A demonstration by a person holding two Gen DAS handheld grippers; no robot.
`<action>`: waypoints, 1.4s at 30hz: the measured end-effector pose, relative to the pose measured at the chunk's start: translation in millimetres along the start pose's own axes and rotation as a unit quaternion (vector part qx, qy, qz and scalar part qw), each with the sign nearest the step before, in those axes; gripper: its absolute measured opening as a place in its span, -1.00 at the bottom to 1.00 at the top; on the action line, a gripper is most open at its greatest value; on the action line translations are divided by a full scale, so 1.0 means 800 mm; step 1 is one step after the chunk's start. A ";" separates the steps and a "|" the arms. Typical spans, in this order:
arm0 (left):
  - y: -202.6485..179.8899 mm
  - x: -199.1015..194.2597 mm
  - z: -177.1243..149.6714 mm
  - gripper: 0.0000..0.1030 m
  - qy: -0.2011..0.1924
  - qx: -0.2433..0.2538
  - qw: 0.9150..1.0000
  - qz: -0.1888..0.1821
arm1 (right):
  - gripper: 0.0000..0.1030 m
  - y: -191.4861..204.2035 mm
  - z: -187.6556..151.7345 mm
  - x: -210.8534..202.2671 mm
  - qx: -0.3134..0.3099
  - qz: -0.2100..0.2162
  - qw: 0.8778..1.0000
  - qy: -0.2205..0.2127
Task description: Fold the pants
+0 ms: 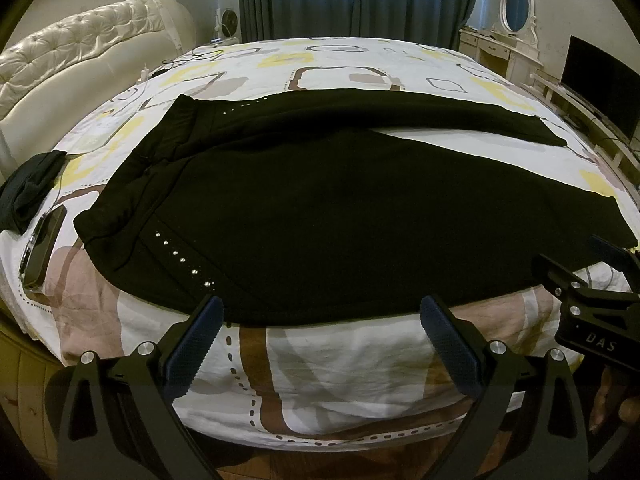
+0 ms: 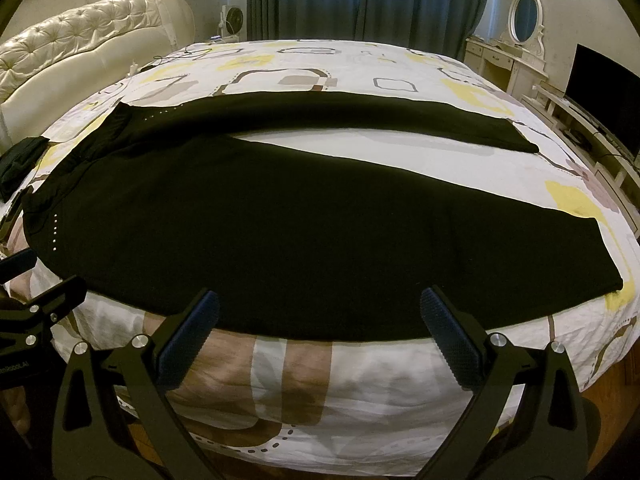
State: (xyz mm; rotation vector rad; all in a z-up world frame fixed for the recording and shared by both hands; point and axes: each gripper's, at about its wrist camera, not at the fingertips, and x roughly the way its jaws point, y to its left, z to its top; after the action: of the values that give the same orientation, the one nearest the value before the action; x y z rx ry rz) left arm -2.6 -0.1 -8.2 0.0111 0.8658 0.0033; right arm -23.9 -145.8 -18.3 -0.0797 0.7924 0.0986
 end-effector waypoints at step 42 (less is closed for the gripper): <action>0.002 -0.012 0.008 0.91 -0.055 -0.007 0.998 -0.006 | 0.96 0.000 -0.001 0.001 -0.001 -0.001 1.000 0.002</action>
State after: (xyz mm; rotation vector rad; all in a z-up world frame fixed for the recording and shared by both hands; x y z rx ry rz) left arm -3.9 1.7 3.7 -0.0074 0.7562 -0.0034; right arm -24.0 -145.8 -19.2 -0.0816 0.7960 0.0973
